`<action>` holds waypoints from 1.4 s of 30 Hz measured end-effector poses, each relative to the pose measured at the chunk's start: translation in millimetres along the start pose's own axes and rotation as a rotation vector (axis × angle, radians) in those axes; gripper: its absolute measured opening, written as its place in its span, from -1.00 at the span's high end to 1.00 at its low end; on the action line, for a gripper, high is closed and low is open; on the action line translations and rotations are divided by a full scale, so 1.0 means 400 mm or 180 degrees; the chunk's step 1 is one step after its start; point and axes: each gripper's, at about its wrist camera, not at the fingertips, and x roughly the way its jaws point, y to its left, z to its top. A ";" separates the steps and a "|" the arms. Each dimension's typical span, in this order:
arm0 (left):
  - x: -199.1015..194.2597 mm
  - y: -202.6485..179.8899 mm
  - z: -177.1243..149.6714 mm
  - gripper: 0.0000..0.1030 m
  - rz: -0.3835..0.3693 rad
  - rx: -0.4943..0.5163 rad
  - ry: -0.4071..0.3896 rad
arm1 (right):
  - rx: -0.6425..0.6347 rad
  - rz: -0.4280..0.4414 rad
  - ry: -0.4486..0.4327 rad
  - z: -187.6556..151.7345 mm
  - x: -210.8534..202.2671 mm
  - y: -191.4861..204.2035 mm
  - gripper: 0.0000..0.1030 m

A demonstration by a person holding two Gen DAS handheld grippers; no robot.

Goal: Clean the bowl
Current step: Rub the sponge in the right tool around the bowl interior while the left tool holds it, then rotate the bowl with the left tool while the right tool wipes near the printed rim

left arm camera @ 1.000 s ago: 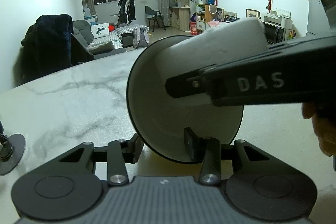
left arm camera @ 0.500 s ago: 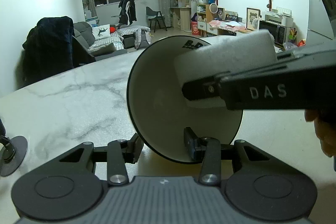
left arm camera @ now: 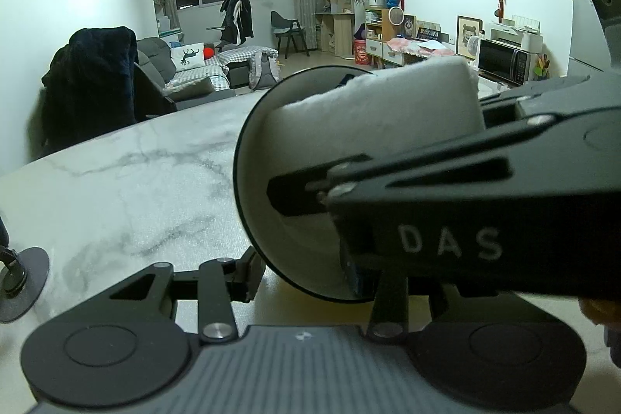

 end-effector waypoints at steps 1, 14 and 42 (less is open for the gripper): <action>0.000 -0.001 -0.001 0.18 0.0000 0.0000 0.0000 | -0.0010 0.0007 -0.0003 0.001 0.001 0.003 0.65; -0.006 0.007 -0.005 0.17 -0.0003 -0.0012 0.0001 | 0.0037 -0.0034 -0.0057 -0.004 -0.026 -0.019 0.66; -0.080 0.046 -0.002 -0.09 -0.0130 0.0081 0.0054 | 0.0127 0.0006 0.0246 -0.057 0.006 -0.026 0.68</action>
